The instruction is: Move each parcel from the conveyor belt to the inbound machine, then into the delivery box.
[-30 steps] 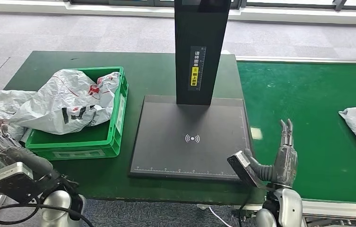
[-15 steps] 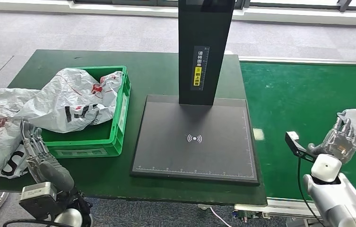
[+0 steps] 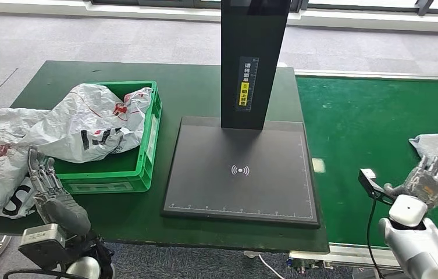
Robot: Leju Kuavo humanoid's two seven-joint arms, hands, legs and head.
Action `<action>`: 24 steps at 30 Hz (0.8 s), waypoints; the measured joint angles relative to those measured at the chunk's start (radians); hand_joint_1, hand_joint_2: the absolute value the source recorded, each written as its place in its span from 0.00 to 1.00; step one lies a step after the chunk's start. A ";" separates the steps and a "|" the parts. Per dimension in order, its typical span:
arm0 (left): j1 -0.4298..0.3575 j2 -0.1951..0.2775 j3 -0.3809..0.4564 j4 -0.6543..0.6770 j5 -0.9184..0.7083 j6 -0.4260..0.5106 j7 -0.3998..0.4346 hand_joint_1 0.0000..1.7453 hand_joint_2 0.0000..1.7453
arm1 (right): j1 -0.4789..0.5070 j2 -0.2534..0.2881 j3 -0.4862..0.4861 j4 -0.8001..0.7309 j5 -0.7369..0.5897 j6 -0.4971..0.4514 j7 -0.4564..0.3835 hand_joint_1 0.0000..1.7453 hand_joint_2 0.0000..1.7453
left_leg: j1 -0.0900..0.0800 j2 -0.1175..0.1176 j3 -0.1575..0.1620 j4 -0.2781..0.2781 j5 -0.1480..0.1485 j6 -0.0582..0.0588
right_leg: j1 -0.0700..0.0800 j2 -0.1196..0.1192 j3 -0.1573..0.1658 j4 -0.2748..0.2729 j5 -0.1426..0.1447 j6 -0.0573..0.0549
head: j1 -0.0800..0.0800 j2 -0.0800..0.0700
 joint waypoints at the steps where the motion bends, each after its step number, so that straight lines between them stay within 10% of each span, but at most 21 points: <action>1: 0.000 0.000 0.000 0.007 0.023 0.000 0.000 0.00 0.00 | 0.014 -0.025 -0.014 0.007 -0.038 -0.009 -0.019 0.00 0.00 | -0.001 -0.003 -0.001 0.000 0.000 0.001 | -0.001 -0.003 0.001 0.000 -0.001 0.001 | 0.000 0.000; 14: 0.004 0.001 0.008 0.041 0.037 0.003 0.001 0.00 0.00 | 0.097 -0.088 -0.193 0.046 -0.078 -0.103 -0.069 0.00 0.00 | -0.002 0.003 -0.001 0.000 -0.003 0.002 | -0.002 0.002 0.001 0.000 -0.001 0.002 | 0.000 0.000; 18: 0.004 0.006 0.008 0.048 0.078 -0.001 0.001 0.00 0.00 | 0.102 -0.086 -0.234 0.047 -0.077 -0.103 -0.086 0.00 1.00 | -0.002 0.003 -0.001 0.000 -0.003 0.002 | -0.002 0.002 0.001 0.000 -0.001 0.002 | 0.000 0.000; 24: 0.013 0.021 0.008 0.052 0.075 -0.010 0.001 0.00 0.00 | 0.083 -0.060 -0.270 0.047 0.020 -0.085 -0.117 0.00 1.00 | -0.002 0.004 -0.001 0.000 -0.003 0.002 | -0.001 0.003 0.001 0.000 -0.001 0.002 | 0.000 0.000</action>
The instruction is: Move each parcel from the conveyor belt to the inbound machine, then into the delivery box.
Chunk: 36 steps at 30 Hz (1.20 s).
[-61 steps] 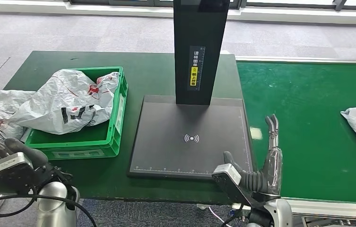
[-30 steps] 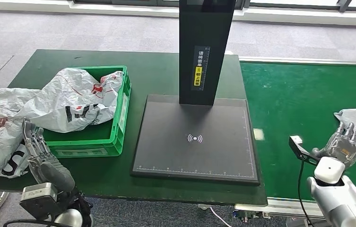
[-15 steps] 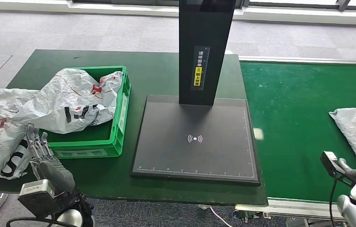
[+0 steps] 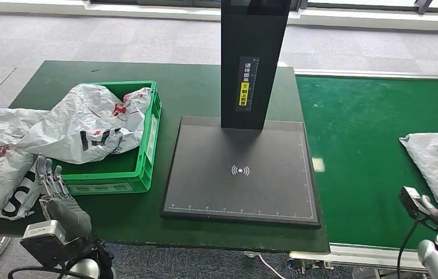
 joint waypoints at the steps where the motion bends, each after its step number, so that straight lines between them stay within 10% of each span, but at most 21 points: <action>1: 0.001 0.001 0.000 0.000 -0.004 0.003 0.000 0.00 0.00 | -0.006 0.009 -0.001 0.000 0.021 0.003 -0.001 0.00 1.00 | 0.000 0.000 0.000 0.000 0.000 0.000 | 0.000 0.000 0.000 0.000 0.000 0.000 | 0.000 0.000; 15: 0.020 0.004 -0.002 0.000 -0.014 0.006 0.000 0.00 0.00 | -0.045 0.095 -0.040 -0.001 0.088 0.031 -0.001 0.00 1.00 | 0.000 -0.001 0.000 0.000 0.000 0.000 | 0.000 -0.001 0.001 0.000 0.000 0.000 | 0.000 0.000; 19: 0.033 0.002 -0.002 -0.007 -0.025 0.007 0.000 0.00 0.00 | -0.044 0.104 -0.070 -0.003 0.081 0.019 -0.028 0.00 0.00 | 0.000 -0.001 0.000 0.000 0.000 0.000 | 0.000 -0.001 0.000 0.000 0.000 0.000 | 0.000 0.000; 36: 0.054 -0.017 0.000 -0.009 -0.001 -0.064 0.000 0.00 0.00 | -0.013 0.167 -0.198 -0.046 0.063 -0.018 -0.120 0.00 0.00 | 0.000 -0.001 0.000 0.000 0.000 0.000 | 0.000 -0.001 0.000 0.000 0.000 0.000 | 0.000 0.000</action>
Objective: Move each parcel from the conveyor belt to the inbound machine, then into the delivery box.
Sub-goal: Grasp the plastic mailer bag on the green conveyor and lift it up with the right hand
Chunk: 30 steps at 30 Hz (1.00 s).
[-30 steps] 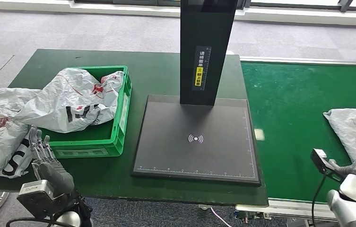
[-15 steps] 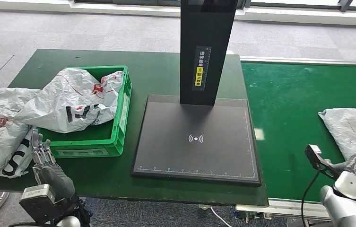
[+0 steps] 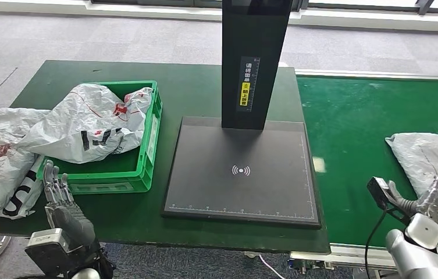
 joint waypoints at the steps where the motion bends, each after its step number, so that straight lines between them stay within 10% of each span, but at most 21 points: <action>1: 0.001 0.000 0.000 0.000 0.012 -0.018 0.000 0.00 0.00 | 0.000 0.002 -0.003 0.000 0.008 -0.004 0.013 0.00 0.00 | 0.000 0.000 0.000 0.000 0.000 0.000 | 0.000 0.000 0.000 0.000 0.000 0.000 | 0.000 0.000; 30: -0.002 -0.013 0.031 0.030 0.037 -0.089 0.000 0.00 0.00 | 0.022 0.001 -0.127 0.000 0.010 -0.024 0.022 0.00 0.00 | 0.000 0.001 0.000 0.000 0.000 0.000 | 0.000 0.001 -0.001 0.000 0.000 0.000 | 0.000 0.000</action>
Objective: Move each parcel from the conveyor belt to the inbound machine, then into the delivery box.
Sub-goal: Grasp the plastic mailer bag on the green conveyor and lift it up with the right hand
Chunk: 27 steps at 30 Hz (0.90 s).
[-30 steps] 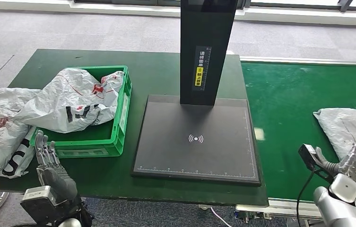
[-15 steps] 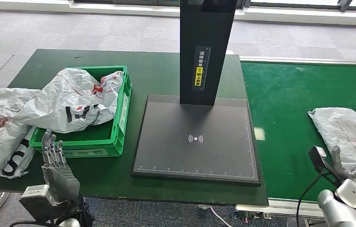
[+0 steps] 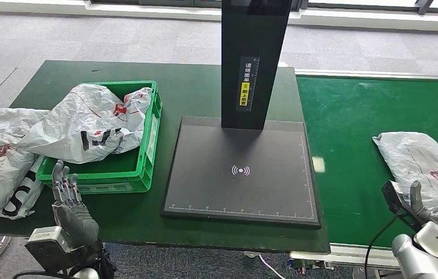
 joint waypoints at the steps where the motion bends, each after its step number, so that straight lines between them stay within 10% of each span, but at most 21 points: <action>1: 0.000 0.000 0.000 0.000 0.000 0.000 0.000 0.00 0.00 | 0.000 0.000 -0.001 0.000 0.000 0.000 0.000 0.00 0.00 | 0.000 0.000 0.000 0.000 0.000 0.000 | 0.000 0.000 0.000 0.000 0.000 0.000 | 0.000 0.000; 12: 0.000 -0.002 0.002 0.010 -0.025 0.015 0.000 0.00 0.00 | 0.030 -0.004 -0.068 -0.015 0.000 -0.044 -0.008 0.00 0.00 | 0.000 0.000 0.000 0.000 0.000 0.000 | 0.000 0.000 0.000 0.000 0.000 0.000 | 0.000 0.000; 16: 0.000 -0.002 0.002 0.013 -0.032 0.021 0.000 0.00 0.00 | 0.043 -0.004 -0.106 -0.021 -0.059 -0.059 -0.097 0.00 1.00 | 0.000 0.000 0.000 0.000 0.000 0.000 | 0.000 0.000 0.000 0.000 0.000 0.000 | 0.000 0.000; 20: -0.009 -0.005 0.004 0.022 -0.039 0.031 0.000 0.00 0.00 | 0.007 0.034 -0.173 -0.063 -0.223 -0.119 -0.345 0.00 1.00 | 0.000 0.003 0.000 0.000 0.000 -0.001 | 0.000 0.003 0.000 0.001 0.001 -0.001 | 0.000 0.000; 27: -0.019 -0.008 0.008 0.026 -0.035 0.042 0.000 0.00 0.00 | -0.083 0.121 -0.182 -0.092 -0.159 -0.103 -0.338 0.00 1.00 | 0.001 0.004 0.002 0.000 0.002 -0.002 | 0.001 0.005 0.001 0.001 0.002 -0.002 | 0.000 0.000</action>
